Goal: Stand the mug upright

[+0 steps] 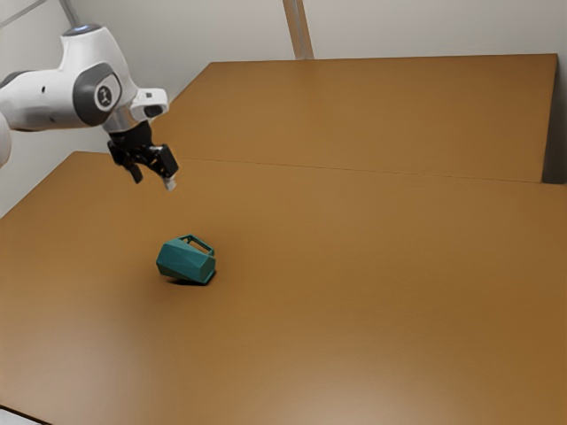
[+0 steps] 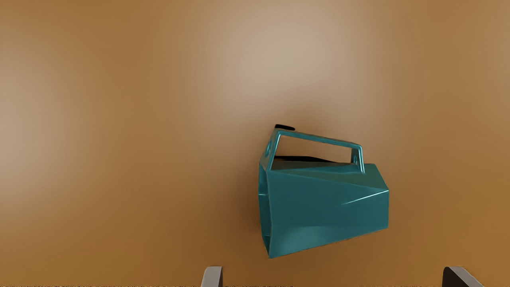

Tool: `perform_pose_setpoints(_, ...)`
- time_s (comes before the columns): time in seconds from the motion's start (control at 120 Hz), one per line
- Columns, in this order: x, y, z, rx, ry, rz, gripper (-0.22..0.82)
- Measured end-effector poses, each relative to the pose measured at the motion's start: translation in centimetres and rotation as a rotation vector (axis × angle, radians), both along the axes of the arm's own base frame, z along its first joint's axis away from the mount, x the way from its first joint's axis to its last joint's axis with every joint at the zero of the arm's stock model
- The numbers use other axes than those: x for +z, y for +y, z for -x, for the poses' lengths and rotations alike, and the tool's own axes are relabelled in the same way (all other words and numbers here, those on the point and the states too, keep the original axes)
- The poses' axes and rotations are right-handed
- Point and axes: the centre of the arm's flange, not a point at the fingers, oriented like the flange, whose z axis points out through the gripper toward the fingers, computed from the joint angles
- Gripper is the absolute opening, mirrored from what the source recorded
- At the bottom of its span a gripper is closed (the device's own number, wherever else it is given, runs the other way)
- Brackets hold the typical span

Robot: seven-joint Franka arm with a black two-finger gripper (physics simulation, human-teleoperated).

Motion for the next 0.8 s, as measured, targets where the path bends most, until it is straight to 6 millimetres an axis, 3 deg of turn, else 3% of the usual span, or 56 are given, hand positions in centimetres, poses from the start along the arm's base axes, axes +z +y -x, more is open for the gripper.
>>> perform_pose_setpoints(0.15, 0.1, 1.0, 0.5, 0.017, -0.010, 0.014, 0.60)
perform_pose_setpoints(0.233, -0.7, 2.6, 0.9, 0.054, -0.014, 0.086, 0.60)
perform_pose_setpoints(0.3, -2.3, 5.2, 1.3, 0.103, -0.005, 0.155, 0.60)
perform_pose_setpoints(0.417, -7.2, 9.3, 1.4, 0.167, 0.033, 0.291, 0.60)
perform_pose_setpoints(0.8, -15.4, 10.5, 1.0, 0.027, 0.176, 0.531, 0.60)
